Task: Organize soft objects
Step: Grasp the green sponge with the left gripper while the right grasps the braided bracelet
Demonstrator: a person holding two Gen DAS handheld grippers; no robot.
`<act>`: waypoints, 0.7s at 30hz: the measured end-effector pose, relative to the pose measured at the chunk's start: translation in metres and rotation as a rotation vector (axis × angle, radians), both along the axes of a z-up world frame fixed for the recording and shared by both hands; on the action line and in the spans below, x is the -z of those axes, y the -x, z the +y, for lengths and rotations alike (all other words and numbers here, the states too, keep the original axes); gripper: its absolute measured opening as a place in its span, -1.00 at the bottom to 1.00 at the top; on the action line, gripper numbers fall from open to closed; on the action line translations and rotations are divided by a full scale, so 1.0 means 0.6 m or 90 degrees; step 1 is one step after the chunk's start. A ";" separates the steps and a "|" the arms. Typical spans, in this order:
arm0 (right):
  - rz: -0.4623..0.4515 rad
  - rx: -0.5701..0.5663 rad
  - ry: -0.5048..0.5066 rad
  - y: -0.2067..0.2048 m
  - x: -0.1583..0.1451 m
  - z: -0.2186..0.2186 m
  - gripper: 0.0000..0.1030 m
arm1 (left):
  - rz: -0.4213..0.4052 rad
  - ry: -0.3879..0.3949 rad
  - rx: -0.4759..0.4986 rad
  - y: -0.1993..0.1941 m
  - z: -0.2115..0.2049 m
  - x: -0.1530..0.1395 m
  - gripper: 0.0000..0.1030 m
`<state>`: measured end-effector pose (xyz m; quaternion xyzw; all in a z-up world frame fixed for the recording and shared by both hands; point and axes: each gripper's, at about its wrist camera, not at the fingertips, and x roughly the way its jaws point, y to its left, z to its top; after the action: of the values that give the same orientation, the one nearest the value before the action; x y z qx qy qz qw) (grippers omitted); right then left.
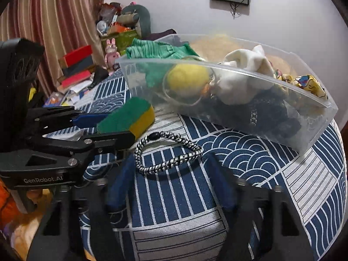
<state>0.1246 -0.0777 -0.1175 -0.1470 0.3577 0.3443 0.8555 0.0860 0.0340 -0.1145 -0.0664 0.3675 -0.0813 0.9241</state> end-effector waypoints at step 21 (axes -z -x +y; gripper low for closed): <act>-0.053 0.043 -0.086 0.016 -0.046 -0.065 -0.87 | -0.098 -0.017 -0.008 0.044 -0.008 -0.073 -0.30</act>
<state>0.1150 -0.1164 -0.0899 -0.0909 0.3025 0.3324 0.8887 0.0598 0.0290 -0.0709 -0.0501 0.2957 -0.0758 0.9509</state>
